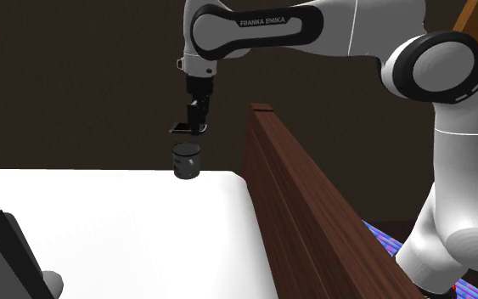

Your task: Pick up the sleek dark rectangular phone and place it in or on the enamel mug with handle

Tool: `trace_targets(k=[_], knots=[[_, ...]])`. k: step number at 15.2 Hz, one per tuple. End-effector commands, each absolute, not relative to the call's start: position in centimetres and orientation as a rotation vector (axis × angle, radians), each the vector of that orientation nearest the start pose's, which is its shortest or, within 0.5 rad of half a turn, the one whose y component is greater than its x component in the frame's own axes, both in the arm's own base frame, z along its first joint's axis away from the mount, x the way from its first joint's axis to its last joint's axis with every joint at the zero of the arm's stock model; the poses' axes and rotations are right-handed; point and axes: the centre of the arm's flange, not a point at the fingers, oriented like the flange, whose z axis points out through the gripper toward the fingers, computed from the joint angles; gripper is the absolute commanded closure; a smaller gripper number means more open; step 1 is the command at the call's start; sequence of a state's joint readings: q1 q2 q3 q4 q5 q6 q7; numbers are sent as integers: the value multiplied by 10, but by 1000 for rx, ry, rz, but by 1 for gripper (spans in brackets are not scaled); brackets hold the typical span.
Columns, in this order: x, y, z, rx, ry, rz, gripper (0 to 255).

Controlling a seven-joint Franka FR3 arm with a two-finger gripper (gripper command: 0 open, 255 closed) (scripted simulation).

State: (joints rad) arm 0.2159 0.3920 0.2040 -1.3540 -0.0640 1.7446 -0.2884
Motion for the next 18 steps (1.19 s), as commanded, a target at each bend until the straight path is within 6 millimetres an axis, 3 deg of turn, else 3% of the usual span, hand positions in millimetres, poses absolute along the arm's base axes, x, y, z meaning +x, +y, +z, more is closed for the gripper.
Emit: trace_targets(k=[1,12,18], knots=[[631,247,494,-2934,-1080,-9,255],[631,247,436,-2934,-1080,-9,255],[631,247,433,-2934,-1080,-9,255]])
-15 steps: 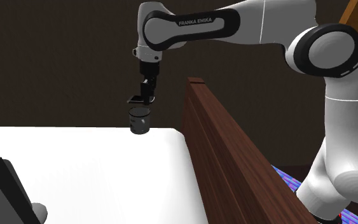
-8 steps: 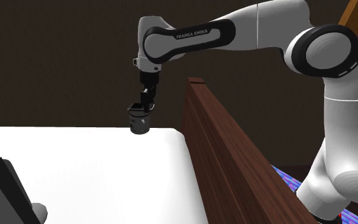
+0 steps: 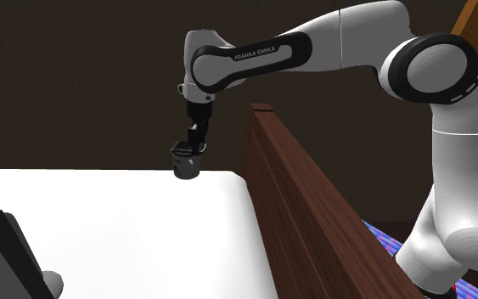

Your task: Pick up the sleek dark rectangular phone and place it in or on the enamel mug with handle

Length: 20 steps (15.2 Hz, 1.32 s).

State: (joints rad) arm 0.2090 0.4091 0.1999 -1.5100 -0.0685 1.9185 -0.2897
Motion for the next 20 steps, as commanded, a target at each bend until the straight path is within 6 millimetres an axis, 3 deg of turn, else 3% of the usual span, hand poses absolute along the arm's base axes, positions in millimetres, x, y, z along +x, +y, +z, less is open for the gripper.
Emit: trace_targets(k=[1,2,3,8,12,20], knots=[[631,247,433,-2934,-1080,-9,255],[631,247,433,-2934,-1080,-9,255],[631,247,433,-2934,-1080,-9,0],[631,247,433,-2934,-1080,-9,0],[631,247,483,-2934,-1080,-9,0],[631,247,483,-2934,-1080,-9,0]])
